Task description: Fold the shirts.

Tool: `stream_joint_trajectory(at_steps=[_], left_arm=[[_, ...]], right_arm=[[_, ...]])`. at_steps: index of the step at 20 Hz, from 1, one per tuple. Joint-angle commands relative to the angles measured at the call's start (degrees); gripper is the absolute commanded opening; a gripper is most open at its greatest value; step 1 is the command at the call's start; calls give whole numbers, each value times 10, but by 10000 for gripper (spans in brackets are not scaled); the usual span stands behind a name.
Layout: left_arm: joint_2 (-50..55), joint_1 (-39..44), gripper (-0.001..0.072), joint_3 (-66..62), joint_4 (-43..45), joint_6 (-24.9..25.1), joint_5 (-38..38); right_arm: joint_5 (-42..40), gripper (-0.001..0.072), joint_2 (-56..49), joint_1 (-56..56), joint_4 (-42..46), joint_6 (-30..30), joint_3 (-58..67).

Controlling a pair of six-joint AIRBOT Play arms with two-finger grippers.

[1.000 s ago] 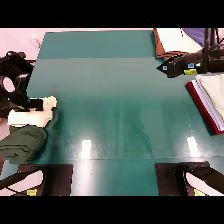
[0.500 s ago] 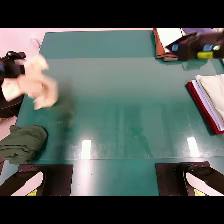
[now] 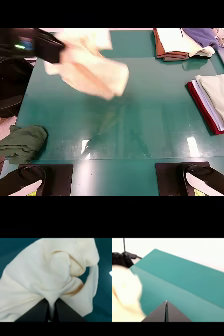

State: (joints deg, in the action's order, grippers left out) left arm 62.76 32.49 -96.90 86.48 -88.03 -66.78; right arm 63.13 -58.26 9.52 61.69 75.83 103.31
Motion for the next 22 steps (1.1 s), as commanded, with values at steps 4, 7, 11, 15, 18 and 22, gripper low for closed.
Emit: stream_joint_trajectory(at_steps=[4,7,11,15,18,22], left_arm=[[175,120,668,-7,-85,0,60],[186,64,668,-7,-85,-14,63],[186,-80,668,21,-95,-50,1],[186,-147,668,169,-175,-44,0],[187,-131,668,304,-233,-40,75],[190,-77,667,391,-319,1,193]], right_arm=[[5,19,0,0,0,0,14],[14,19,0,0,-1,0,14],[24,20,0,0,-1,0,14],[24,19,0,0,-1,0,14],[24,19,0,0,-2,0,14],[24,20,0,0,-2,0,14]])
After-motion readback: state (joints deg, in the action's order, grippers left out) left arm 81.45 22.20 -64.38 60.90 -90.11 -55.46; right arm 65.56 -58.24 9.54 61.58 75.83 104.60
